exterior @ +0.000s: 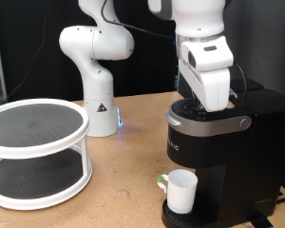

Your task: Make a cup of coffee with the keurig machine

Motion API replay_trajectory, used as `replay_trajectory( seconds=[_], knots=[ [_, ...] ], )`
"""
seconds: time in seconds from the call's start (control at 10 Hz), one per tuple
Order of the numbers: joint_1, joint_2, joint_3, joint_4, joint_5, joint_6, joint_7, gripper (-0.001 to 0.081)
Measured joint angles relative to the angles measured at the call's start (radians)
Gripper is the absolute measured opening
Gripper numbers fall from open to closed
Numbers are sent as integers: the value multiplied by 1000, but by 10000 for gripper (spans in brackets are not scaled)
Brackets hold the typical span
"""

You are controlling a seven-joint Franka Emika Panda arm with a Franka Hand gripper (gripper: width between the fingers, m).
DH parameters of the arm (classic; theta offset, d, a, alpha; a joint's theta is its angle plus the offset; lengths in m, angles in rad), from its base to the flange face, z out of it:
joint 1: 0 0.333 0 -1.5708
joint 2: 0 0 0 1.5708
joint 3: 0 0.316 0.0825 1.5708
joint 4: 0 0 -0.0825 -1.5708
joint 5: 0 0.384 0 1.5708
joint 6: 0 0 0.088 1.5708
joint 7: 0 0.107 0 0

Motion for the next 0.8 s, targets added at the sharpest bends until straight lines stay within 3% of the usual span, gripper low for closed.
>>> replay_trajectory(
  seconds=[0.4,0.6,0.8],
  knots=[
    [0,-72,-18,-93,173,133,-139,7],
    [0,-123,-38,-113,253,141,-189,7],
    [0,-169,-60,-114,269,104,-225,7]
  ],
)
